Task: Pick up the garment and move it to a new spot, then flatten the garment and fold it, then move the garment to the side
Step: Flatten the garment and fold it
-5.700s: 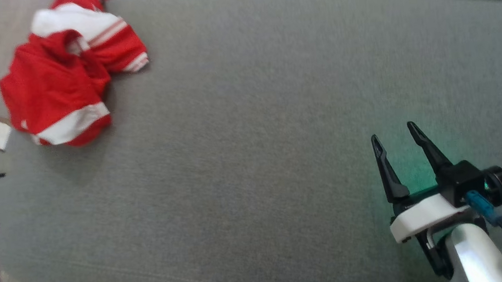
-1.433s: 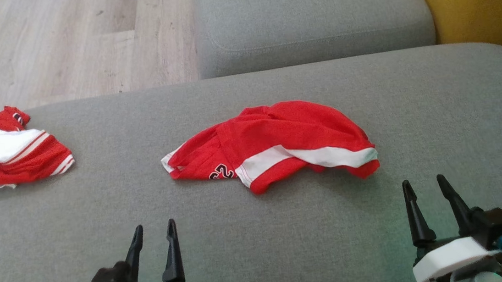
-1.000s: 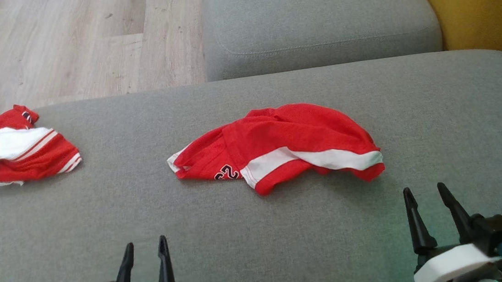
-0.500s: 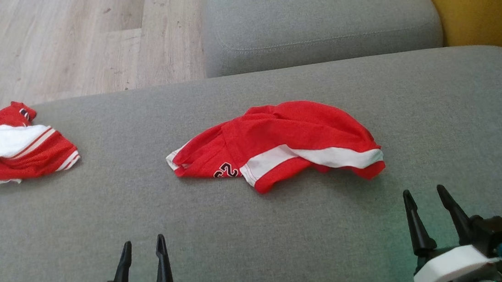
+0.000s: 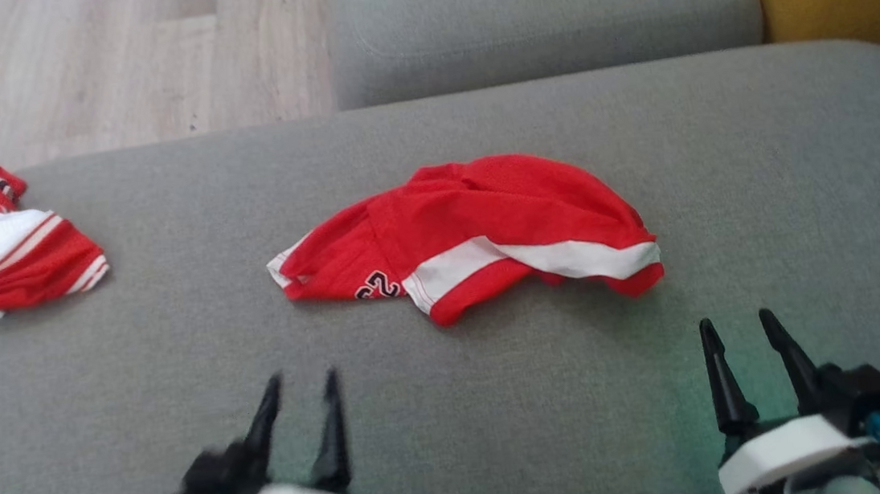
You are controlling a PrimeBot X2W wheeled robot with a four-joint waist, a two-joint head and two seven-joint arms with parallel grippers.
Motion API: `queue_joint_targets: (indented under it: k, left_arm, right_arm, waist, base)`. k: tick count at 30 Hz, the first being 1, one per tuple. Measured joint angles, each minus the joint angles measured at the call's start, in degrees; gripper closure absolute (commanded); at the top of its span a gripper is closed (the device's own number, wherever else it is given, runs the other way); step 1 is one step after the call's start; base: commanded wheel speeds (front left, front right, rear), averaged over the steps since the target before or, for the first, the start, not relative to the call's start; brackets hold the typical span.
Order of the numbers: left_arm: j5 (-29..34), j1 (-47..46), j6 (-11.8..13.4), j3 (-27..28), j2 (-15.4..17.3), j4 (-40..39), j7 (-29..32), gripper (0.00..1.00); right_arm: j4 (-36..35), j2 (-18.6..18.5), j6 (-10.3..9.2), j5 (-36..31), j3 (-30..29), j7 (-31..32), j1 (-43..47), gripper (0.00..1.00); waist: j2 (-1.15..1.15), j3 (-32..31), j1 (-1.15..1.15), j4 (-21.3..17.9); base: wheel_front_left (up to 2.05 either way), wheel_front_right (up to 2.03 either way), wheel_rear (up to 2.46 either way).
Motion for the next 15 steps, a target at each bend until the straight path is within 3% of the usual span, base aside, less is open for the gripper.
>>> queue_joint_targets:
  k: [8,15]
  left_arm:
    - [-0.25,-12.09,-2.33,-3.85,-2.72,6.35,3.97,0.00]
    - [-3.83,-20.24,-1.82,-5.48,-3.71,16.27,6.55,0.00]
  right_arm:
    - [-0.04,0.01,0.00,0.00,1.79,0.00,-3.07,0.00]
    - [-0.20,0.00,0.00,0.01,2.85,0.00,-6.90,0.00]
  waist:
    - [0.00,3.24,0.01,-2.52]
    - [0.00,7.46,0.01,-6.94]
  base:
    - [0.00,0.00,0.00]
    - [0.00,0.00,0.00]
